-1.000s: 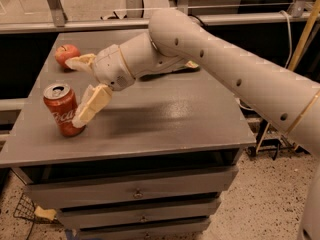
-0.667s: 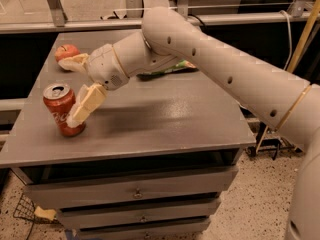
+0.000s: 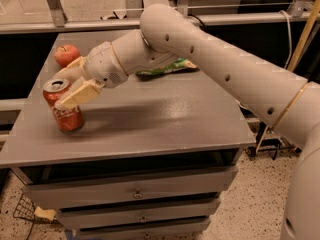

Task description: Pick coke can

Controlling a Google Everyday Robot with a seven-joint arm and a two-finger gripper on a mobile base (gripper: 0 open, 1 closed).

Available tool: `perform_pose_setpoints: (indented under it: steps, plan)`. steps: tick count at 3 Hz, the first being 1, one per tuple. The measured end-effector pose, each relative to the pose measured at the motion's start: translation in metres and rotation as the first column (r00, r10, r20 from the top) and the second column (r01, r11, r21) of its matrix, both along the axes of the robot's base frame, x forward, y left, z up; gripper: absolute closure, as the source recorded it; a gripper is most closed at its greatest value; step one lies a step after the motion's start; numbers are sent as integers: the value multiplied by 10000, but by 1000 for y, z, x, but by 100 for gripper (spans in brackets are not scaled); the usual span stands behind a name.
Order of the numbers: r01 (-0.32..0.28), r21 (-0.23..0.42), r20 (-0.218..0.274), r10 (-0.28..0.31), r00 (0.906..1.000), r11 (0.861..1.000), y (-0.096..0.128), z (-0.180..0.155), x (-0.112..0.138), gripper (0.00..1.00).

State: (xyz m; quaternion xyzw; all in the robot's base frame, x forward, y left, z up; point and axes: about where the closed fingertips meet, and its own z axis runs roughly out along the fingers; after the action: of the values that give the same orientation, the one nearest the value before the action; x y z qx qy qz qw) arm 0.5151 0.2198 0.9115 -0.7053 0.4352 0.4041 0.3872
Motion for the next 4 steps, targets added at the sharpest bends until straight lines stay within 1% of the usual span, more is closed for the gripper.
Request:
perform_pose_setpoints:
  steps: [1,2,3,4]
  plan:
    - [205,-120,-161,-207,9997,9997,-4,3,2,79]
    - [374,-74,-211,-375,9991,9993,-11,10,4,99]
    - [811,-27,257,-810,9964,9967,-32,35,16,100]
    - [1062,156,777,-1071,9912,9942,-50,65,26,100]
